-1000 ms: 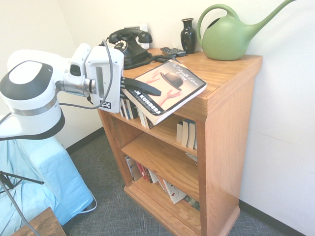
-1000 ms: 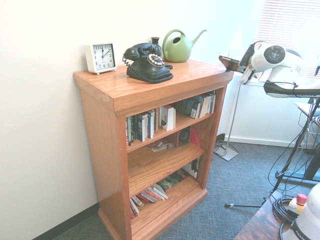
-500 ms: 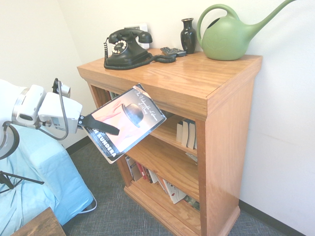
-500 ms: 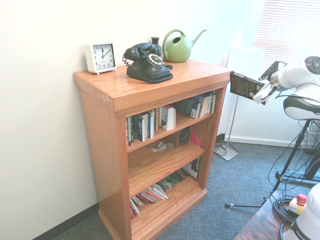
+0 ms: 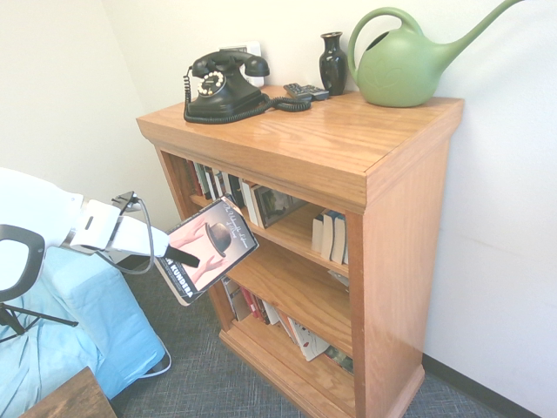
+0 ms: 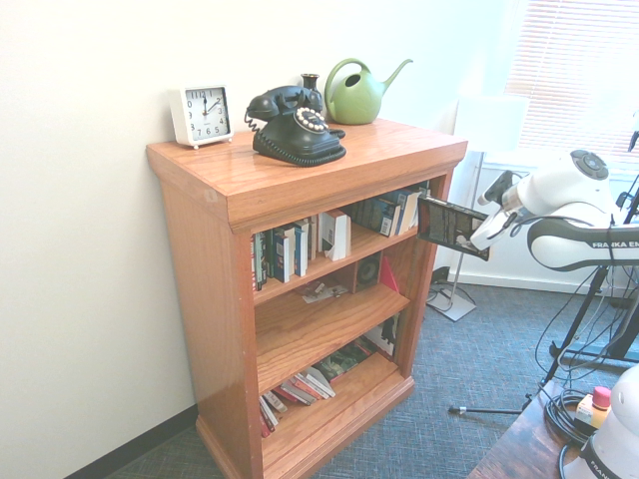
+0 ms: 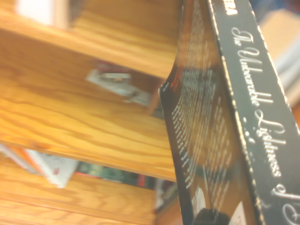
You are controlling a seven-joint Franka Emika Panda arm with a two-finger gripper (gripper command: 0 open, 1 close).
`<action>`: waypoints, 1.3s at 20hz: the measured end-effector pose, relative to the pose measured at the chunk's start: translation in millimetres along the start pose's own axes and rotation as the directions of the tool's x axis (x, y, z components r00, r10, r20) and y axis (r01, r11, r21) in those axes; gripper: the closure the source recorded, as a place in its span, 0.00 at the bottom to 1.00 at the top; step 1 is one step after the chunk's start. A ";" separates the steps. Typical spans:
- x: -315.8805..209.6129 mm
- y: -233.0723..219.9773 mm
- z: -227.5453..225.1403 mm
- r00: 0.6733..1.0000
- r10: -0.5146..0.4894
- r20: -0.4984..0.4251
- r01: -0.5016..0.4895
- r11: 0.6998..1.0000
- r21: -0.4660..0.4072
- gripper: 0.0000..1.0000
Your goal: Organize the shelf
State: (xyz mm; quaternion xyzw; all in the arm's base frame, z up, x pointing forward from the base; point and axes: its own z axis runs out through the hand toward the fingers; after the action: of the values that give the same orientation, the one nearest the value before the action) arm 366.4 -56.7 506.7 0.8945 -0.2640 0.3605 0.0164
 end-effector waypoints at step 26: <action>28.5 -117.0 142.9 0.982 0.105 0.155 -0.126 0.983 0.136 1.00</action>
State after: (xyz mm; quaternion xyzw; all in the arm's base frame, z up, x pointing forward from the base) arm 531.1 -0.7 438.5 0.9005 -0.2891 0.3123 -0.0893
